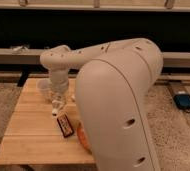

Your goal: Stand the bottle upright

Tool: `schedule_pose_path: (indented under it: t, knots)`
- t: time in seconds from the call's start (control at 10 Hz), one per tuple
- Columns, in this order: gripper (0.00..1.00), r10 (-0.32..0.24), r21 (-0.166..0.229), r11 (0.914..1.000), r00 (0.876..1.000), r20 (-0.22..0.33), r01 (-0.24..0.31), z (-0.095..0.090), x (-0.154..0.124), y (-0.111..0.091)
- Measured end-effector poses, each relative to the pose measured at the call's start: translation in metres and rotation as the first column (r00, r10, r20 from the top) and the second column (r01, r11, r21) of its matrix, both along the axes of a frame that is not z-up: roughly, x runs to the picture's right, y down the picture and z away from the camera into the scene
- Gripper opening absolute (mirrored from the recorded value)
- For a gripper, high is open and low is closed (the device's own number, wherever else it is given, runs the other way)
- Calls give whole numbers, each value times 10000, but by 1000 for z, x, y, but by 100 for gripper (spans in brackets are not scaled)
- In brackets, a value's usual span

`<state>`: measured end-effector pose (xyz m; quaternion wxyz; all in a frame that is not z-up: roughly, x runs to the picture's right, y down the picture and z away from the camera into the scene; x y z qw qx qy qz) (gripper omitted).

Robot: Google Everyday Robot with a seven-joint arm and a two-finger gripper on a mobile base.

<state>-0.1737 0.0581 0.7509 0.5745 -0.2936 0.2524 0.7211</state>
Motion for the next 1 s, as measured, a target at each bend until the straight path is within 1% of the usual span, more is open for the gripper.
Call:
schedule_pose_path:
  t: [0.2, 0.4, 0.7, 0.9, 1.0]
  knots:
    - [18, 348, 23, 9994, 9983, -457, -348, 2, 10, -2]
    - [18, 735, 97, 9973, 9935, -873, -729, 3, 17, -3]
    - [18, 1078, 76, 9942, 9871, -1180, -1077, 5, 24, -5]
    - [18, 1444, -32, 9892, 9800, -1366, -1462, 7, 29, -5]
    - [18, 1834, -157, 9820, 9711, -1527, -1880, 8, 36, -5]
